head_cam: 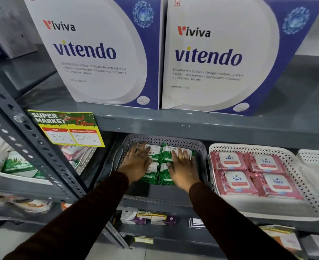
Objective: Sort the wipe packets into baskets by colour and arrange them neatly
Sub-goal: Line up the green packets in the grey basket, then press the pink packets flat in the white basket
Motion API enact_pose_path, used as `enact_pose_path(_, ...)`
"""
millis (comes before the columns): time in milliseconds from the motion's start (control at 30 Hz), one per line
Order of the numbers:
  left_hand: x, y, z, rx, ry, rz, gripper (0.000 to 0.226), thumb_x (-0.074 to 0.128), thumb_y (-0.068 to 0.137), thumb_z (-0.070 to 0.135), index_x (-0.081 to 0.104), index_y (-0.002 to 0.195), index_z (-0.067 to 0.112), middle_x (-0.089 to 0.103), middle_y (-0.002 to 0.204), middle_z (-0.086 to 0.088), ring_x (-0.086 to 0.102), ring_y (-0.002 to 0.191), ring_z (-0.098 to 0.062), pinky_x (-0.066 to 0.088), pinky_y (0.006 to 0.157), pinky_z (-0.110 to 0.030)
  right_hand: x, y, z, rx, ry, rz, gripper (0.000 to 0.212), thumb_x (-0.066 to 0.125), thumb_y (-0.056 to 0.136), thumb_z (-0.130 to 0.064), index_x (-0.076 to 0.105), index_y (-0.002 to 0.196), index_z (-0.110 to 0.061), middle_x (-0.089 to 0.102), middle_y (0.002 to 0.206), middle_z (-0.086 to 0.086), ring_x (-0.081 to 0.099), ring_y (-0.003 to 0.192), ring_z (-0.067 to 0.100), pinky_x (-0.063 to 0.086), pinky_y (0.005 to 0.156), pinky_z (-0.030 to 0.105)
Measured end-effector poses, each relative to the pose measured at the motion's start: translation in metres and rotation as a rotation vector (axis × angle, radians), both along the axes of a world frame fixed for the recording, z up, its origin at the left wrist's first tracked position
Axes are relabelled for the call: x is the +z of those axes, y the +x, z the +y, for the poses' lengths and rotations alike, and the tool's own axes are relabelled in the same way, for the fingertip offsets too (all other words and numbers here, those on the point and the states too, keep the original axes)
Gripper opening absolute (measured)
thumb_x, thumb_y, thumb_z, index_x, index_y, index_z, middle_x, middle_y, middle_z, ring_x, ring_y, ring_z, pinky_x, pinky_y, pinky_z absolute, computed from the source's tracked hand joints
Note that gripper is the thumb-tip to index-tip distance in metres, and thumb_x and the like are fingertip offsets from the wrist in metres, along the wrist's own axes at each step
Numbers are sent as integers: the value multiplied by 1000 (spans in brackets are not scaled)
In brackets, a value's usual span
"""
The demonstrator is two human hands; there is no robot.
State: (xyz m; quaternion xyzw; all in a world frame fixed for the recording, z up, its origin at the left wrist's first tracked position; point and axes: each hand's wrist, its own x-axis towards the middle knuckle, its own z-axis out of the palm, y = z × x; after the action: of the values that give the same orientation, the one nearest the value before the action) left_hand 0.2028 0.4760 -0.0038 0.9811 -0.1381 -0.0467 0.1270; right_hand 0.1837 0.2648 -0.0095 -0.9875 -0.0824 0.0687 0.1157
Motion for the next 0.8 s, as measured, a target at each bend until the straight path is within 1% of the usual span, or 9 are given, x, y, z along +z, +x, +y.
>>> enact_pose_path(67, -11, 5, -4, 17, 65, 75, 60, 22, 102, 43, -1, 153, 21, -16, 158, 1, -18, 144, -31, -8, 116, -46, -7, 6, 1, -10, -5, 50, 65, 19, 103, -48, -2, 159, -21, -9, 167, 10, -7, 154, 31, -3, 123, 54)
enact_pose_path(200, -21, 6, -11, 94, 40, 107, 59, 17, 102, 44, 0, 154, 20, -7, 161, 2, -9, 146, -28, 2, 120, -46, -16, 18, 2, -9, -39, 51, 65, 15, 103, -49, -1, 158, -20, -7, 167, 13, -7, 154, 35, -2, 124, 53)
enact_pose_path(367, -28, 4, -9, 103, 55, 87, 58, 18, 103, 43, 1, 154, 21, -6, 162, 3, -8, 147, -28, 1, 119, -43, -16, 18, 6, 5, -40, 67, 65, 15, 103, -49, 0, 159, -19, -7, 167, 13, -8, 154, 35, -3, 124, 52)
enact_pose_path(467, -21, 5, -14, 119, 106, 103, 60, 21, 103, 43, 5, 154, 18, -4, 162, 0, -6, 147, -28, 0, 119, -42, -1, 16, -6, 32, 76, 164, 66, 21, 104, -49, 0, 159, -18, -9, 167, 12, -12, 153, 33, -7, 124, 49)
enact_pose_path(500, -18, 3, -18, 129, 114, 105, 61, 23, 102, 43, 6, 154, 16, -3, 163, -2, -6, 147, -28, 0, 119, -42, 6, 12, -13, 40, 152, 127, 66, 25, 105, -47, 3, 159, -17, -5, 168, 12, -10, 154, 32, -6, 124, 47)
enact_pose_path(567, -12, -2, -42, 91, 65, 49, 64, 23, 101, 44, 9, 153, 10, 3, 162, -8, -3, 147, -30, 0, 119, -41, 17, -1, -39, 35, 324, -97, 59, 33, 105, -37, 17, 157, -15, 12, 167, 12, 2, 155, 30, 0, 125, 41)
enact_pose_path(667, -3, -19, -112, -106, -67, -139, 68, 21, 96, 45, 26, 149, 4, 26, 156, -19, 14, 145, -37, 10, 117, -41, 21, -26, -107, 3, 550, -376, 43, 45, 103, -21, 44, 146, -20, 35, 160, 9, 21, 152, 28, 15, 124, 38)
enact_pose_path(733, -1, -29, -166, -230, -117, -205, 61, 26, 97, 39, 27, 149, 7, 27, 156, -16, 17, 145, -33, 12, 118, -38, 12, -37, -165, -62, 577, -432, 40, 50, 100, -16, 53, 140, -22, 41, 156, 9, 26, 150, 28, 20, 123, 45)
enact_pose_path(800, 2, -38, -228, -305, -158, -215, 59, 27, 97, 34, 28, 149, 7, 25, 157, -11, 13, 147, -29, 10, 120, -37, 4, -41, -233, -175, 444, -431, 40, 50, 100, -15, 54, 139, -19, 42, 156, 13, 28, 149, 33, 24, 121, 53)
